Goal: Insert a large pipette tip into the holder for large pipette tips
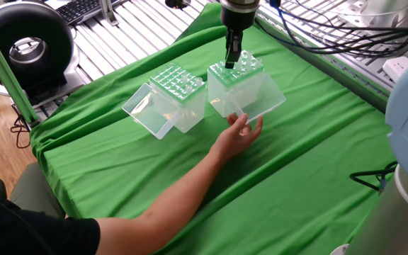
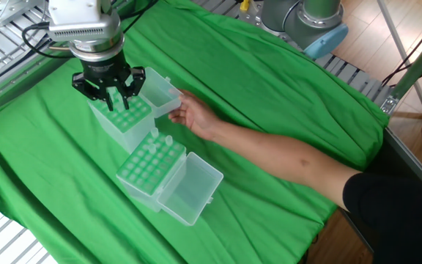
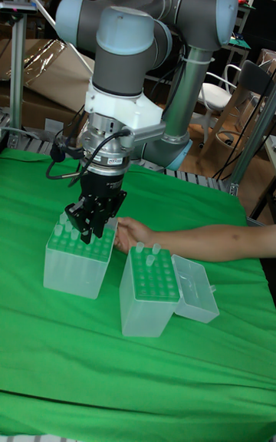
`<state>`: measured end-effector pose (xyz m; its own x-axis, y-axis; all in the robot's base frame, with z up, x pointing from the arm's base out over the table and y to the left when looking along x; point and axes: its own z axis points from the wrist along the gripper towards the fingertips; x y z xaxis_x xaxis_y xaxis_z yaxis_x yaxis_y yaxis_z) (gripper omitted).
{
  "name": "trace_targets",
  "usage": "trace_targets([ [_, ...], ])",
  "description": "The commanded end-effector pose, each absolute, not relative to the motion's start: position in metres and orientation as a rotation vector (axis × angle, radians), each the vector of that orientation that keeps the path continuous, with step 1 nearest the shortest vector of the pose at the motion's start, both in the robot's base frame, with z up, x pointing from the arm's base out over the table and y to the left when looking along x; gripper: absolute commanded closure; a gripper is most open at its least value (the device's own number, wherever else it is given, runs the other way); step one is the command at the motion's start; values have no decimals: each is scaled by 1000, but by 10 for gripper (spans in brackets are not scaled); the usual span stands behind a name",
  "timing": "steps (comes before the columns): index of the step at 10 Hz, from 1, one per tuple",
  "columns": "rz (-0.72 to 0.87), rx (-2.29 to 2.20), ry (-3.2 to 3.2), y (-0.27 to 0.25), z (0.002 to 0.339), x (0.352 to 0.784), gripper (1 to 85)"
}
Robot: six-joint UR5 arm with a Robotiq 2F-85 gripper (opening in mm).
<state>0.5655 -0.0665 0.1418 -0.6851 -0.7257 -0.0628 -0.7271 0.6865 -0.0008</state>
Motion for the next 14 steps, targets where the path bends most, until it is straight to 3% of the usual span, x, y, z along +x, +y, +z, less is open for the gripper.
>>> trace_targets([
  [1,58,-1175,2839,-64,140,565,550],
  [4,41,-1139,2845,-66,138,567,603],
  [5,19,-1102,2863,-69,140,567,727],
  [7,-3,-1072,2882,-73,145,567,820],
  [14,-6,-1028,2985,-60,211,558,847],
])
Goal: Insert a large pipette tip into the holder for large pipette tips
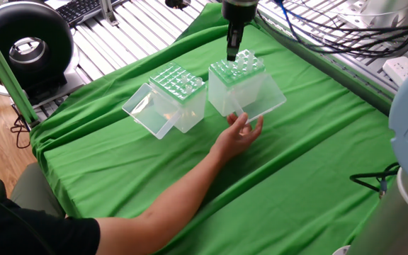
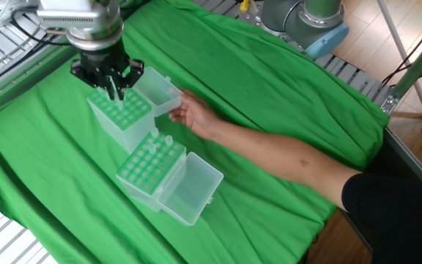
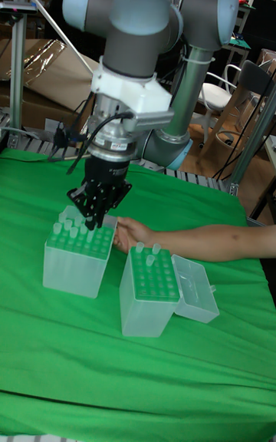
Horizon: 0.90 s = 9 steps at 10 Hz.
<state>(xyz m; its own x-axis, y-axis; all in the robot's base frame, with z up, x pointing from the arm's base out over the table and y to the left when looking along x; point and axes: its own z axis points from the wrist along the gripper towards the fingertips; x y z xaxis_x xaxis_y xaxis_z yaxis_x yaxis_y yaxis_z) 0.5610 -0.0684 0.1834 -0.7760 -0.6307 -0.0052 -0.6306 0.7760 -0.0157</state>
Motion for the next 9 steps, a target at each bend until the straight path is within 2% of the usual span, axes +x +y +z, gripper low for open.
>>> trace_targets([
  [1,-54,-1059,2985,-68,223,563,847],
  [5,-30,-1059,3074,-60,278,565,847],
  [9,-65,-1034,3104,-40,304,572,847],
])
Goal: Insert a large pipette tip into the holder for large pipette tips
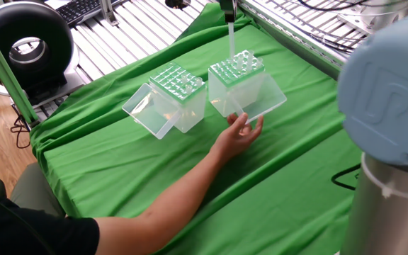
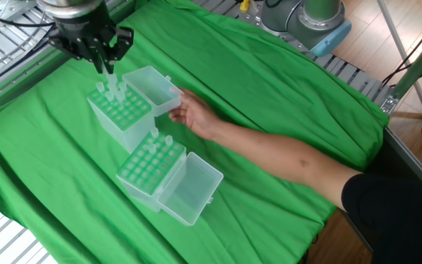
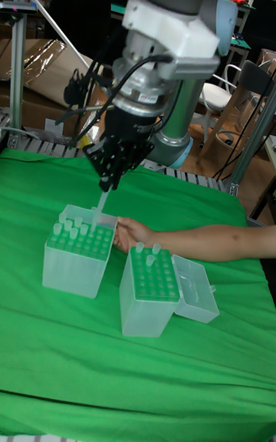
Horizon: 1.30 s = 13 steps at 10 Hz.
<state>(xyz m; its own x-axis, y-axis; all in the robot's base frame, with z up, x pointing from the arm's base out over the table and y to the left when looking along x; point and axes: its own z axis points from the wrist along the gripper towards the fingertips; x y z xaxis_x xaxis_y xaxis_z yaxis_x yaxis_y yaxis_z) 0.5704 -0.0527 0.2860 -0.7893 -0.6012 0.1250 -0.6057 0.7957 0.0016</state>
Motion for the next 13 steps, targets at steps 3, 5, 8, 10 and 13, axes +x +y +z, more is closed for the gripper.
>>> trace_targets([
  [3,55,811,-2876,-7,318,564,847],
  [5,58,725,-2915,-2,318,564,847],
  [8,-20,828,-3016,19,315,592,847],
  [10,28,876,-3084,17,316,614,847],
  [13,19,732,-3044,44,350,604,847],
])
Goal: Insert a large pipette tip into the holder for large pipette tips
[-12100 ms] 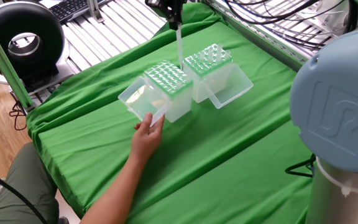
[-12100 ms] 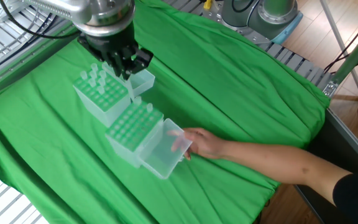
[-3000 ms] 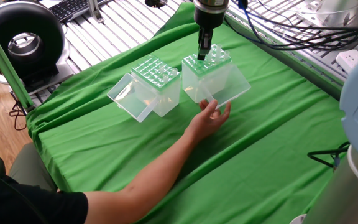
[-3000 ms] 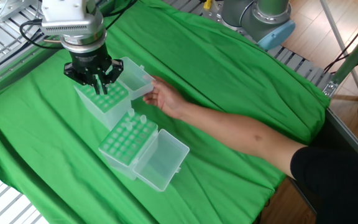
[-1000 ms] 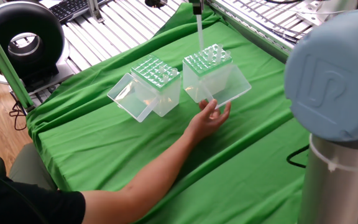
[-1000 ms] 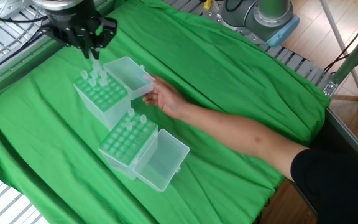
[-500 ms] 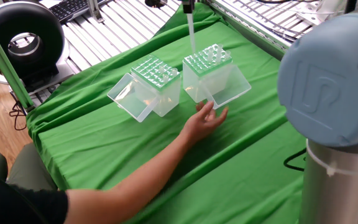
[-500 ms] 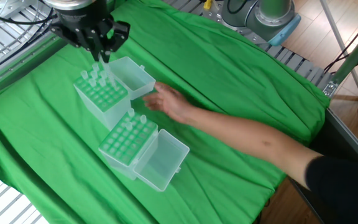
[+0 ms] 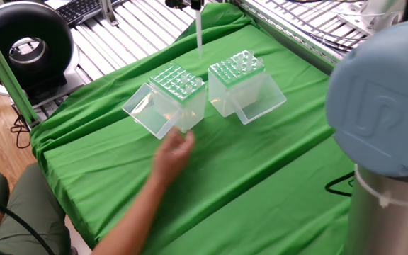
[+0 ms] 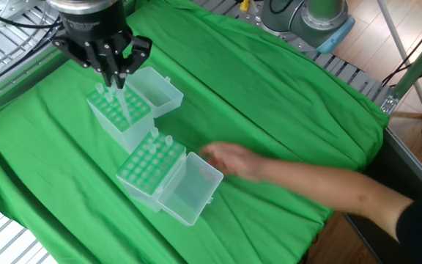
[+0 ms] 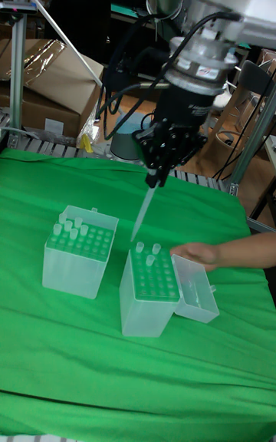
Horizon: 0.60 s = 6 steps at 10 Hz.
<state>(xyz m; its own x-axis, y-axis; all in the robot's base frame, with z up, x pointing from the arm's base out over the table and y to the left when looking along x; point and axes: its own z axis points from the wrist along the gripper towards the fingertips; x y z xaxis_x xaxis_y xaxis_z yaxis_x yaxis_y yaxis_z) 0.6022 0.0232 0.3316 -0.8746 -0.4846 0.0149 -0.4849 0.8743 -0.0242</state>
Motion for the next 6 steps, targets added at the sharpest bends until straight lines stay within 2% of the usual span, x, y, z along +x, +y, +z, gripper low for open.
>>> trace_targets([
  [1,-11,694,-3076,62,353,613,847],
  [6,-7,672,-3132,89,334,630,847],
])
